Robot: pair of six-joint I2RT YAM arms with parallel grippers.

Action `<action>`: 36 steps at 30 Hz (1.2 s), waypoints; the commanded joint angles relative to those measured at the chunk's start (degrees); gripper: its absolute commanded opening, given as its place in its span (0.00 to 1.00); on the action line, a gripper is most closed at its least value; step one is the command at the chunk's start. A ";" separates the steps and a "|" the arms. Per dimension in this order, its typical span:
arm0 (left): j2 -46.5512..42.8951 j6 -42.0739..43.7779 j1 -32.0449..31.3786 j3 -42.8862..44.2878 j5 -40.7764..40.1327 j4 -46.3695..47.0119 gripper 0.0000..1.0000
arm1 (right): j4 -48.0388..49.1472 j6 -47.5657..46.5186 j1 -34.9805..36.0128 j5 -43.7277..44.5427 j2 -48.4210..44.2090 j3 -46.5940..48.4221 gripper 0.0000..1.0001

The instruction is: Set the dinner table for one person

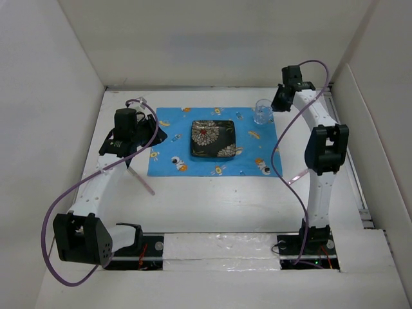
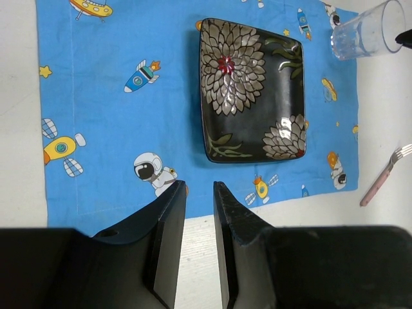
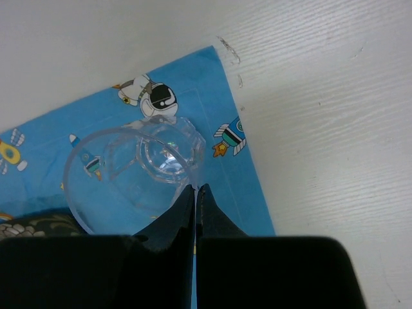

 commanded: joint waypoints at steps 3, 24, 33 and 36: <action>-0.77 0.97 0.02 1.85 -0.64 0.53 0.21 | -0.41 -0.32 0.41 2.14 0.06 3.68 0.00; -1.65 0.36 -0.77 0.18 1.65 0.88 0.00 | 16.09 11.88 -15.73 -6.79 -39.25 -41.18 0.00; -4.02 0.45 -6.65 -5.79 -0.12 0.79 0.05 | 11.30 13.49 -17.95 -2.16 -54.25 -67.42 0.37; -4.55 0.09 -8.41 -7.03 -0.20 1.06 0.15 | 8.65 12.70 -17.96 -3.30 -50.40 -67.86 0.44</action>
